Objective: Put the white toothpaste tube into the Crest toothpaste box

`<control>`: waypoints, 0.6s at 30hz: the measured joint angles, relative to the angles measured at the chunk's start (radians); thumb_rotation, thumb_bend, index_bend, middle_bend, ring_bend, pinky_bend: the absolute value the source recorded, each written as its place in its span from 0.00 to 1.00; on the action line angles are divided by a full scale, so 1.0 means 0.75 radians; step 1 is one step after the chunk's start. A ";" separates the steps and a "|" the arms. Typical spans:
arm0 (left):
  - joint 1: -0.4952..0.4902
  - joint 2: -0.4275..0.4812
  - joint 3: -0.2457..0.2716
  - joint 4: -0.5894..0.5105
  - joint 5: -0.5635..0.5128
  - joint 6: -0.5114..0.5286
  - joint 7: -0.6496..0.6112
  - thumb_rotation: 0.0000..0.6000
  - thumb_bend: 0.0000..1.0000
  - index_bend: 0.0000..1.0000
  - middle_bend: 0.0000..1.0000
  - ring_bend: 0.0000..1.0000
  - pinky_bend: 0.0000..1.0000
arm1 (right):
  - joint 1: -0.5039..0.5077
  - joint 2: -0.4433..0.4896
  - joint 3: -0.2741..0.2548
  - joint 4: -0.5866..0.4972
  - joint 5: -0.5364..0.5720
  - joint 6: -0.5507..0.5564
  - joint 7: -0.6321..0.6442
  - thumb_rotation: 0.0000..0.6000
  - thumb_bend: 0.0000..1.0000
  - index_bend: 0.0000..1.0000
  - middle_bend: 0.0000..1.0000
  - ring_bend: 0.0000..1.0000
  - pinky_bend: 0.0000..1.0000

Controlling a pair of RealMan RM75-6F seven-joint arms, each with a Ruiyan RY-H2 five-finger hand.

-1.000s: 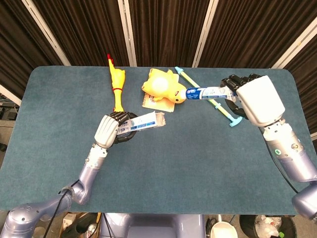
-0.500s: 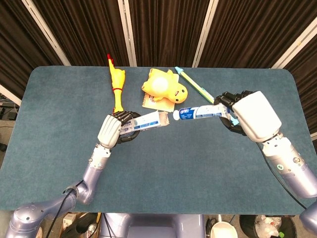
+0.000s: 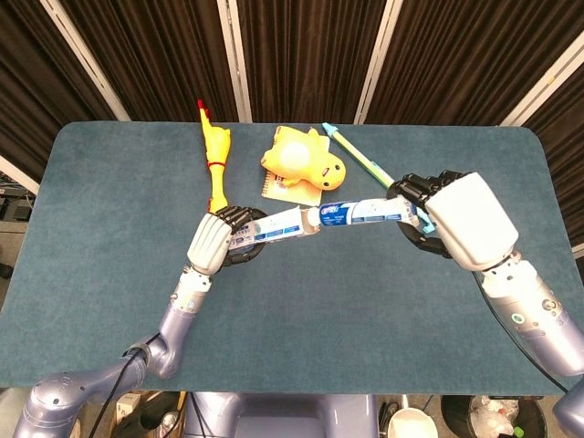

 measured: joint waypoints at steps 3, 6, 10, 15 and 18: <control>-0.006 -0.007 -0.006 0.002 -0.006 0.000 -0.004 1.00 0.38 0.33 0.50 0.47 0.53 | 0.001 0.010 0.001 -0.034 -0.005 0.003 -0.002 1.00 0.59 0.87 0.78 0.68 0.68; -0.012 -0.011 -0.011 -0.004 -0.007 0.004 -0.011 1.00 0.38 0.33 0.50 0.47 0.53 | 0.011 0.015 0.002 -0.049 -0.009 -0.004 -0.007 1.00 0.59 0.87 0.78 0.68 0.68; -0.016 -0.013 -0.010 -0.013 -0.004 0.014 -0.014 1.00 0.38 0.33 0.50 0.47 0.53 | 0.028 0.007 0.000 -0.051 -0.004 -0.022 -0.021 1.00 0.59 0.87 0.78 0.68 0.68; -0.011 -0.011 0.000 -0.019 0.001 0.024 -0.022 1.00 0.38 0.33 0.50 0.46 0.53 | 0.039 -0.013 -0.004 -0.039 0.008 -0.023 -0.040 1.00 0.59 0.87 0.78 0.68 0.68; -0.006 -0.010 0.008 -0.019 0.005 0.032 -0.034 1.00 0.38 0.33 0.50 0.46 0.53 | 0.043 -0.018 -0.002 -0.024 0.015 -0.015 -0.055 1.00 0.59 0.87 0.78 0.68 0.68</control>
